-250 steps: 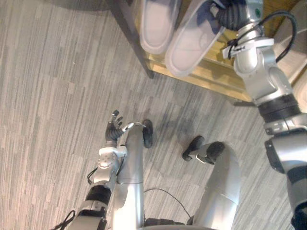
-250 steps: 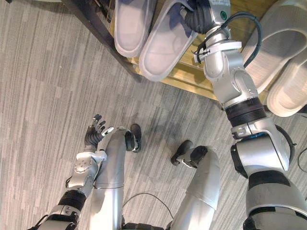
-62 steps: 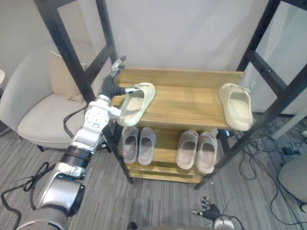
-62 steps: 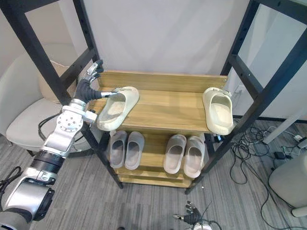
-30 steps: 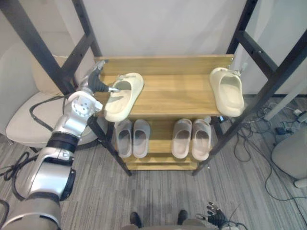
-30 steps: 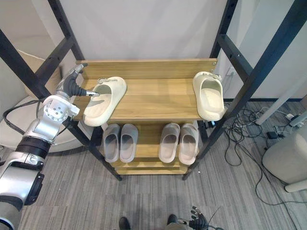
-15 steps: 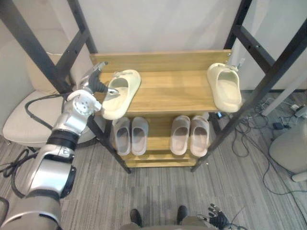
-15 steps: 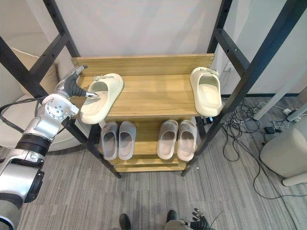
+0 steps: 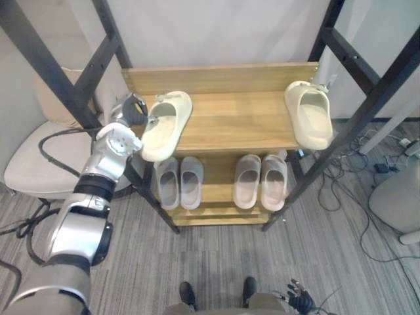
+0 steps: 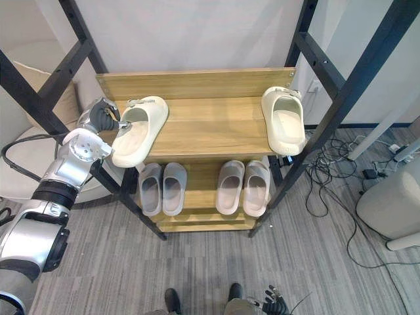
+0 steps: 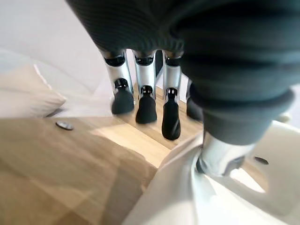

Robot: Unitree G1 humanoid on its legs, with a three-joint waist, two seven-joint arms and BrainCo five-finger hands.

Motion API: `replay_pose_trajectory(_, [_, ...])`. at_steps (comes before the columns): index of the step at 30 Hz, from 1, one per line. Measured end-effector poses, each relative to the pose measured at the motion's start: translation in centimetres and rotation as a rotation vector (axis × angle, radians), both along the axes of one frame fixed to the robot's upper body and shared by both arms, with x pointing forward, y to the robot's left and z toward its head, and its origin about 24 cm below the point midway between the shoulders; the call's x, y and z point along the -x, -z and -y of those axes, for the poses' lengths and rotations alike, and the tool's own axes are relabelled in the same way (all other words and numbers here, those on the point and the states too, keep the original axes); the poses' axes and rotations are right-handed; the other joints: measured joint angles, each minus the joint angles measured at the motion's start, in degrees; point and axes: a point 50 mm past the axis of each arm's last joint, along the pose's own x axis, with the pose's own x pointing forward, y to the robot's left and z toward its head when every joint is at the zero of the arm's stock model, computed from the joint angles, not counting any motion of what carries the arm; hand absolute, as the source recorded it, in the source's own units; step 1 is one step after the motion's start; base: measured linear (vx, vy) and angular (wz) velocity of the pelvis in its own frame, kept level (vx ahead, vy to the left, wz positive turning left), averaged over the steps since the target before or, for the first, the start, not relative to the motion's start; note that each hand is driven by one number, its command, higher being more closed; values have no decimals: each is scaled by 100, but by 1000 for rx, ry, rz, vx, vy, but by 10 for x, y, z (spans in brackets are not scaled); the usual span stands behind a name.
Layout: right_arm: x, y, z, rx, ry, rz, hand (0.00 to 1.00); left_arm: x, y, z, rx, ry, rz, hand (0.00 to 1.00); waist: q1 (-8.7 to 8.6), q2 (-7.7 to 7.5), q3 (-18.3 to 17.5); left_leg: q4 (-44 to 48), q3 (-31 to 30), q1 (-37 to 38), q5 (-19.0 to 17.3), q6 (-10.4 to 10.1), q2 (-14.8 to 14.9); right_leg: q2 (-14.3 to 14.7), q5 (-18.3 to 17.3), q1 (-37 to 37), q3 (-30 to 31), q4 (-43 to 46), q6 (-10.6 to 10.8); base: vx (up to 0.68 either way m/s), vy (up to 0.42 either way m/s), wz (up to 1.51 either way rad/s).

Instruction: Organize the slippers on the shoe rack

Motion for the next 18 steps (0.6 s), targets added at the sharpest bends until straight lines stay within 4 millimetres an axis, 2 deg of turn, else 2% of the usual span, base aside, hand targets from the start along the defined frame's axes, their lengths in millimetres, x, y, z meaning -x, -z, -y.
replay_pose_trajectory(3, [0,0,0,-2,5,1,0,-1,0,4,15,2,4,100,-22,-5,3,-1,10,3,2,3,-6,-4,10,1,14,-2,1,-10,2,-1])
replay_pose_trajectory(8, [-2,0,-2,-19,30,15,0,-8,-16,16,80,25,45,100,-84,-27,84,1,52,27,39,57,-14,-5,50,35,50,-5,19,4,2,-6])
replay_pose_trajectory(18, [-7,-1,-2,-20,25,24,0,-13,-13,51,216,110,43,100,-234,18,153,5,-25,145,38,58,-26,-3,53,195,-35,-34,32,-4,-3,2])
